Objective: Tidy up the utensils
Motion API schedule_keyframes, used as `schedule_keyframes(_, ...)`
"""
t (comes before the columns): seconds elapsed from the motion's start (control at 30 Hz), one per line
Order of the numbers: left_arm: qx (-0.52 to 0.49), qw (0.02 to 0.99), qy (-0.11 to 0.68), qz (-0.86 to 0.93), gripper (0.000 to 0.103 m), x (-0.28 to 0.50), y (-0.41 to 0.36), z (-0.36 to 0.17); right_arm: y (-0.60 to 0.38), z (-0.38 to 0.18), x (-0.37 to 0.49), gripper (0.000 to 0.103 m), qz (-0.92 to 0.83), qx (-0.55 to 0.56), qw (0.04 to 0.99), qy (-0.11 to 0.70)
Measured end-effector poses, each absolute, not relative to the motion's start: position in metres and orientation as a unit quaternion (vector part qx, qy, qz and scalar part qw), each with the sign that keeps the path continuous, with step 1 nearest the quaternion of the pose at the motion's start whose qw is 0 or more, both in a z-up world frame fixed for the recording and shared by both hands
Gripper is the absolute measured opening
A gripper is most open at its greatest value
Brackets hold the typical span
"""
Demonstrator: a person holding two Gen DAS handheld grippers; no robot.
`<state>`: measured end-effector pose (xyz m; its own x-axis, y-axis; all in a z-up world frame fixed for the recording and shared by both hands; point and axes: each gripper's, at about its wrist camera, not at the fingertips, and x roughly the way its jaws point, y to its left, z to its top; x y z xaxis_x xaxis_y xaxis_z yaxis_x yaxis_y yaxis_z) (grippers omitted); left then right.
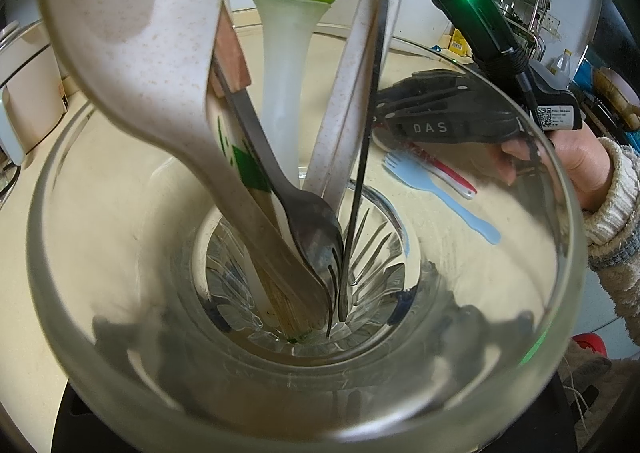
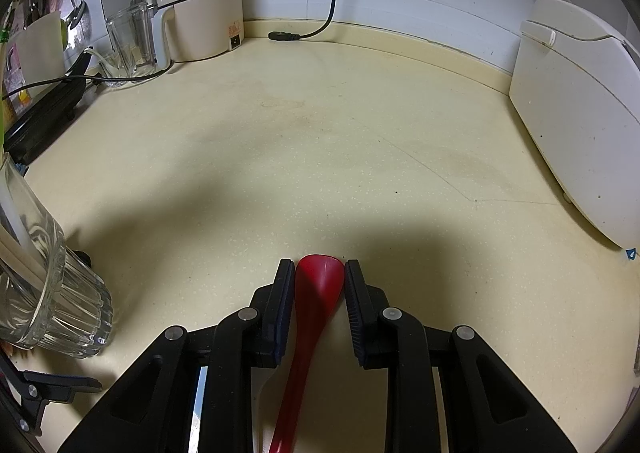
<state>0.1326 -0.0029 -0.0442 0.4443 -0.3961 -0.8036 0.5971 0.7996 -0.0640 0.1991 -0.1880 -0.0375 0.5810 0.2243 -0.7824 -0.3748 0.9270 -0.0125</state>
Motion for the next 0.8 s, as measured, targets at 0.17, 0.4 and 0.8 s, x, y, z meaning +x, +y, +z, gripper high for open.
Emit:
schedule_keyframes(0.17, 0.115, 0.842, 0.437, -0.295, 0.086, 0.1323, -0.0031, -0.0441, -0.1882, -0.0375, 0.1992, 0.025, 0.17, -0.088, 0.885, 0.425)
schedule_keyframes(0.4, 0.115, 0.842, 0.437, -0.295, 0.086, 0.1323, -0.0028, -0.0441, -0.1883, -0.0376, 0.1991, 0.025, 0.17, -0.088, 0.885, 0.425)
schedule_keyframes(0.8, 0.112, 0.842, 0.437, -0.296, 0.086, 0.1323, -0.0026, -0.0433, -0.1882, -0.0374, 0.1988, 0.025, 0.17, -0.088, 0.885, 0.425)
